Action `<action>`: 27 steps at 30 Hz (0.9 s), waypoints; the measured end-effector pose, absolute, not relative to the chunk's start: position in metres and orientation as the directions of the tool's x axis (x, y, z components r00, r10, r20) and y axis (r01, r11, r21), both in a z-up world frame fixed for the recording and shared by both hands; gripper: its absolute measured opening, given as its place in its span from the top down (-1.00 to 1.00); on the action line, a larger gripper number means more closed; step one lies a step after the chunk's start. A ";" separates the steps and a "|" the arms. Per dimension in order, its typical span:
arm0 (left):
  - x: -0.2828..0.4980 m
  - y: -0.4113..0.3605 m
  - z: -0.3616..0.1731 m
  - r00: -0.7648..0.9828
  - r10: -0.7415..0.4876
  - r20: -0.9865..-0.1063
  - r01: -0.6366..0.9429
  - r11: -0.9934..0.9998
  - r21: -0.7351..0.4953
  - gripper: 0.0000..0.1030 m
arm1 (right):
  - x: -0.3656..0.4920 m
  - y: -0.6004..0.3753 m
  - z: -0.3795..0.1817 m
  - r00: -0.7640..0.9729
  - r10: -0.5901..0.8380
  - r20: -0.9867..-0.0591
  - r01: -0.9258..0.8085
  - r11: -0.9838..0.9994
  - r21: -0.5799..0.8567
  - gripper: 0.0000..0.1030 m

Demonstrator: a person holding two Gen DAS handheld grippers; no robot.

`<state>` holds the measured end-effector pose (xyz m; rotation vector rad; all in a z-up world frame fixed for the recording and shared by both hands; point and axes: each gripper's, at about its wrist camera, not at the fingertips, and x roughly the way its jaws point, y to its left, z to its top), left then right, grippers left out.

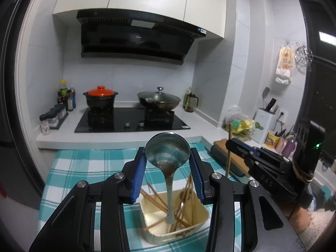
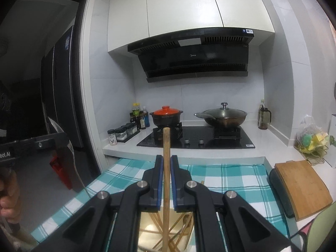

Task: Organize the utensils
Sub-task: 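Lower the left tool's spoon into the holder and open while the right tool releases its chopstick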

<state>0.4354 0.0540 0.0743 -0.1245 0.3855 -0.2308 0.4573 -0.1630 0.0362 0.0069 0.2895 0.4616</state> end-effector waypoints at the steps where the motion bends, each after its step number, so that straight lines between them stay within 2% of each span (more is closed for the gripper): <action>1: 0.442 0.053 0.069 0.900 -0.241 -0.365 0.192 0.968 -0.164 0.20 | 0.464 -0.160 0.036 0.860 0.439 -0.260 -0.438 0.896 0.066 0.87; 7: 0.479 0.044 0.027 0.867 -0.232 -0.440 0.172 0.970 -0.173 0.20 | 0.494 -0.149 0.021 0.871 0.440 -0.219 -0.443 0.896 0.040 0.87; 11: 0.493 0.040 -0.004 0.832 -0.240 -0.500 0.162 0.967 -0.195 0.20 | 0.508 -0.141 -0.006 0.865 0.444 -0.233 -0.456 0.890 0.005 0.87; 23: 0.518 0.037 -0.068 0.716 -0.245 -0.654 0.125 0.966 -0.226 0.16 | 0.550 -0.126 -0.096 0.650 0.499 -0.573 -0.510 0.846 0.157 0.84; 25: 0.511 0.041 -0.062 0.731 -0.231 -0.642 0.118 0.970 -0.214 0.06 | 0.556 -0.129 -0.099 0.632 0.496 -0.596 -0.489 0.851 0.190 0.58; 26: 0.505 0.044 -0.057 0.743 -0.225 -0.631 0.117 0.971 -0.208 -0.03 | 0.555 -0.132 -0.097 0.639 0.493 -0.591 -0.478 0.856 0.197 0.29; 27: 0.500 0.047 -0.051 0.754 -0.216 -0.621 0.114 0.973 -0.201 -0.24 | 0.553 -0.136 -0.093 0.650 0.490 -0.581 -0.470 0.860 0.199 0.04</action>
